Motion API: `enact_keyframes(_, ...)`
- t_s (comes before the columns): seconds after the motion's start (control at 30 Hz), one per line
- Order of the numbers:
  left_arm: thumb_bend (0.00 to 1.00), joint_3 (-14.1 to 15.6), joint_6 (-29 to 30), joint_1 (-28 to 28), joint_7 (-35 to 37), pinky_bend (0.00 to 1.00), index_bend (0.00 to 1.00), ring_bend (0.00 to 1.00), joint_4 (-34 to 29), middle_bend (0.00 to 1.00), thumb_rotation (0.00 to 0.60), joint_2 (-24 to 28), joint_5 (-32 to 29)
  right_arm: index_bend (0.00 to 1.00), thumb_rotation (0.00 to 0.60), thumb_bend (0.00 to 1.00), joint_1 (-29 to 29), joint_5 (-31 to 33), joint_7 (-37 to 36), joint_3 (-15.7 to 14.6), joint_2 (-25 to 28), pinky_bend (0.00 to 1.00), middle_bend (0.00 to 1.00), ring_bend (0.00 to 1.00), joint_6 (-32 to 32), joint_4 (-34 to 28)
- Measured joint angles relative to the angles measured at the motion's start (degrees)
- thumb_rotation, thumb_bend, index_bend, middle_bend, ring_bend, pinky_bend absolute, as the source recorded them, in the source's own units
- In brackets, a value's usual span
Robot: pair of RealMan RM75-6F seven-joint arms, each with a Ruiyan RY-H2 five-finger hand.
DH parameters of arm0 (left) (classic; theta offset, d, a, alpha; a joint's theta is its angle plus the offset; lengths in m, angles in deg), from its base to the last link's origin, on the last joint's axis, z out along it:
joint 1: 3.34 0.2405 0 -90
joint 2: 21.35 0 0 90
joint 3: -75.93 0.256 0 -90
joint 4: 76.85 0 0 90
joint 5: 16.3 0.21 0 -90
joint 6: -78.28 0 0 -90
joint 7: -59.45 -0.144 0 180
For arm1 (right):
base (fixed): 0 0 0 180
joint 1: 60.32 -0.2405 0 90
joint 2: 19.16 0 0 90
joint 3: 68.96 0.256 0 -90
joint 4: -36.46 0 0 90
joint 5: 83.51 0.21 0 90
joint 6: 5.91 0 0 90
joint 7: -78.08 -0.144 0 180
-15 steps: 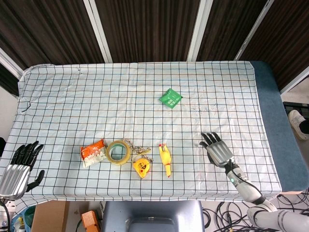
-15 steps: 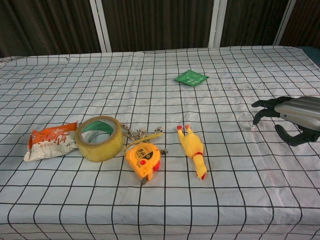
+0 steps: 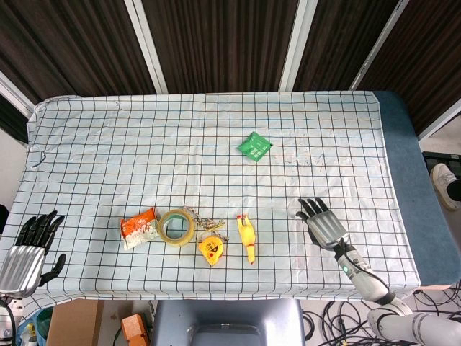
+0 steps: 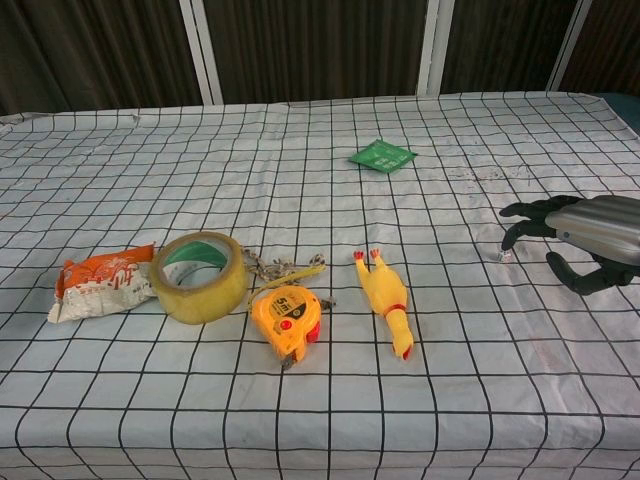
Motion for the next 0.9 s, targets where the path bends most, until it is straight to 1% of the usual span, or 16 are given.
enact_keyframes(0.4, 0.42, -0.2, -0.3, -0.3, 0.4, 0.04, 0.0, 0.02, 0.0, 0.0, 0.6, 0.1, 0.0, 0.21, 0.6, 0.76, 0.2, 1.8, 0.1, -0.2, -0.1, 0.0, 0.0, 0.0, 0.9, 1.2)
enact_keyframes(0.6, 0.42, -0.1, -0.3, -0.3, 0.4, 0.04, 0.0, 0.02, 0.1, 0.0, 0.6, 0.0, 0.1, 0.2, 0.6, 0.76, 1.2, 1.7, -1.1, -0.4, 0.9, 0.0, 0.0, 0.0, -0.6, 1.3)
enact_keyframes(0.73, 0.42, -0.2, -0.1, -0.3, 0.5, 0.04, 0.0, 0.02, 0.1, 0.0, 0.6, 0.0, 0.2, 0.18, 0.6, 0.76, 2.8, -0.1, -1.8, -0.8, 2.3, 0.0, 0.0, 0.0, -4.8, 0.3)
enact_keyframes(0.83, 0.42, -0.1, 0.4, -0.1, 0.6, 0.04, 0.0, 0.02, 0.1, 0.0, 0.6, 0.0, 0.5, 0.14, 0.6, 0.76, 5.2, -2.2, -2.4, -1.6, 4.3, 0.0, 0.0, 0.0, -10.3, -1.6)
enact_keyframes(0.9, 0.42, 0.0, 0.8, 0.0, 0.7, 0.04, 0.0, 0.02, 0.2, 0.0, 0.6, 0.0, 0.7, 0.08, 0.6, 0.73, 7.7, -3.8, -2.7, -2.5, 6.3, 0.0, 0.0, 0.0, -15.2, -3.5)
